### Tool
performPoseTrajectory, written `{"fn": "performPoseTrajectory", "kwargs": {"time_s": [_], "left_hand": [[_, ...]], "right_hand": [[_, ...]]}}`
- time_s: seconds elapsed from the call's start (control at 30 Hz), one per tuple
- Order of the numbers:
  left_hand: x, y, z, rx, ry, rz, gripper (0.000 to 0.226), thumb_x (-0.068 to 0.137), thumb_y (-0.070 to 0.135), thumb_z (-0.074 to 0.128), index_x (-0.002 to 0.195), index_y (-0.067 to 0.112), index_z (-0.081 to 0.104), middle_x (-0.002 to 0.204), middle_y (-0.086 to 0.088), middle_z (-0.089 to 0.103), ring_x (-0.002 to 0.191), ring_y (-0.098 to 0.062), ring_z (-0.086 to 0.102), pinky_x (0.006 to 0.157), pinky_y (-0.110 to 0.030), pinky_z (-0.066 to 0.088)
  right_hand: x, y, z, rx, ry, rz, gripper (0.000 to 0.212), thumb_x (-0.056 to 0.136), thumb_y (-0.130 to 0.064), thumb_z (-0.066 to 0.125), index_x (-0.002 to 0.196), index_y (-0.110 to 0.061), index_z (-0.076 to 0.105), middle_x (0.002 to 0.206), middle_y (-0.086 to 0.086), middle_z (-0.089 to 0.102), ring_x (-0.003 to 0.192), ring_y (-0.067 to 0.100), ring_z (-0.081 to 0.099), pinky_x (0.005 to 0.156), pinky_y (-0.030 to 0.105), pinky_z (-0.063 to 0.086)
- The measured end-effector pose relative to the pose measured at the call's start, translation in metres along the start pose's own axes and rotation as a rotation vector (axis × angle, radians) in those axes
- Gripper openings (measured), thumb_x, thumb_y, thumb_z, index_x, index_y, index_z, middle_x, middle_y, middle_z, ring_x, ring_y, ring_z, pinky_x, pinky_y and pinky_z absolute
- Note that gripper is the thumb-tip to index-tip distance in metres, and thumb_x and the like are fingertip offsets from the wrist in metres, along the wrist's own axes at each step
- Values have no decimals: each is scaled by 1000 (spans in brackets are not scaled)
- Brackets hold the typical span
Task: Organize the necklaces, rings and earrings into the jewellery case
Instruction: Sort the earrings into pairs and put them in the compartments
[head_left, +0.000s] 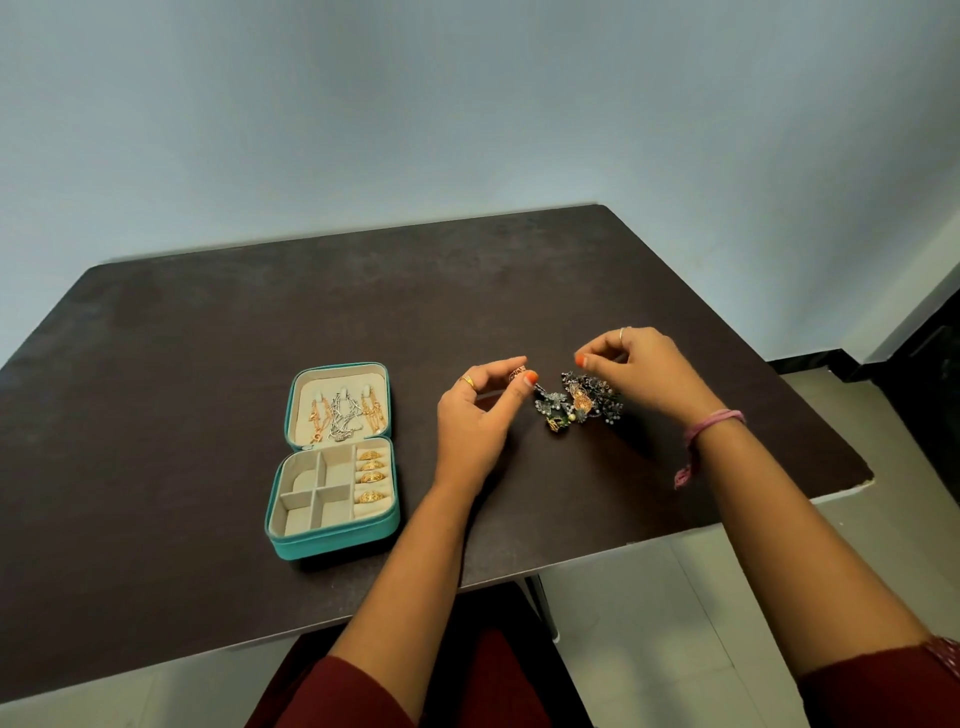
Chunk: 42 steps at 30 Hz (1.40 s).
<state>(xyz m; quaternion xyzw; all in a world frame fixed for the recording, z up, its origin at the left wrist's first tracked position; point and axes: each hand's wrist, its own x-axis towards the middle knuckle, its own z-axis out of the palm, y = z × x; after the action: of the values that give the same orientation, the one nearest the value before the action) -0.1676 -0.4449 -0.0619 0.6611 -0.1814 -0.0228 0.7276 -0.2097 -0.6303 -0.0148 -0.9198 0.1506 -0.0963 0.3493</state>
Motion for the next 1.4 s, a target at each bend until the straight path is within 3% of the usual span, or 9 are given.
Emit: {"fn": "performPoseTrajectory", "kwargs": {"time_s": [0.07, 0.2, 0.33, 0.53, 0.73, 0.83, 0.97, 1.17, 1.4], "left_hand": [[1, 0, 0, 2, 4, 6, 13, 84, 15, 71, 97, 19, 72, 88, 7, 73, 83, -3, 67, 82, -29, 55], [1, 1, 1, 10, -15, 18, 12, 87, 15, 68, 93, 25, 70, 88, 9, 71, 79, 1, 65, 73, -16, 50], [1, -2, 0, 25, -34, 14, 10, 87, 22, 68, 94, 29, 68, 95, 1, 73, 90, -7, 67, 80, -27, 53], [1, 1, -1, 39, -41, -20, 13, 83, 15, 73, 94, 21, 70, 86, 7, 73, 85, -4, 68, 83, -27, 54], [-1, 4, -1, -32, -63, -50, 26, 80, 3, 74, 104, 11, 69, 96, 1, 74, 92, -6, 69, 84, -18, 51], [-3, 4, 0, -40, -79, -65, 33, 78, -1, 74, 109, 8, 67, 100, -2, 73, 96, -8, 69, 88, -21, 51], [-2, 7, -1, -88, -51, -90, 33, 79, -3, 72, 109, 9, 66, 100, -1, 73, 99, -9, 68, 87, -19, 51], [-8, 17, 5, -174, 3, -115, 32, 79, -5, 71, 108, 8, 65, 99, -3, 72, 94, -6, 68, 81, -17, 51], [-13, 29, 9, -187, -44, -127, 37, 82, -4, 69, 116, 9, 62, 104, -1, 72, 100, -6, 67, 82, -17, 52]], "right_hand": [[0, 4, 1, -84, -52, 11, 9, 88, -28, 65, 92, -24, 72, 86, -8, 66, 74, 0, 56, 63, 15, 40], [0, 3, 5, -136, -71, 14, 12, 87, -28, 66, 93, -19, 74, 86, -3, 69, 81, 8, 59, 73, 20, 41], [2, 2, 7, -189, -78, 3, 12, 89, -27, 64, 89, -19, 73, 86, -3, 69, 79, 7, 59, 72, 21, 41], [2, 3, 12, -227, -63, -1, 16, 94, -23, 56, 95, -14, 70, 93, -4, 66, 83, 9, 55, 75, 22, 40], [-8, 8, 4, 45, 41, -16, 15, 94, -20, 56, 89, -16, 69, 77, -17, 61, 67, 0, 55, 63, 15, 40], [-14, 8, 3, 284, 29, 28, 15, 95, -20, 55, 95, -11, 67, 75, -4, 64, 56, -2, 56, 56, 11, 42], [-23, 1, 3, 724, -32, 114, 13, 97, -15, 50, 95, -7, 61, 84, 4, 67, 62, 1, 64, 49, 12, 43], [-37, -15, 6, 1234, -158, 250, 13, 95, -9, 49, 96, -2, 60, 89, 12, 73, 78, 15, 72, 69, 21, 58], [-45, -23, 8, 1264, -215, 224, 33, 83, -3, 63, 116, 1, 58, 102, 19, 70, 89, 20, 71, 74, 22, 58]]}}
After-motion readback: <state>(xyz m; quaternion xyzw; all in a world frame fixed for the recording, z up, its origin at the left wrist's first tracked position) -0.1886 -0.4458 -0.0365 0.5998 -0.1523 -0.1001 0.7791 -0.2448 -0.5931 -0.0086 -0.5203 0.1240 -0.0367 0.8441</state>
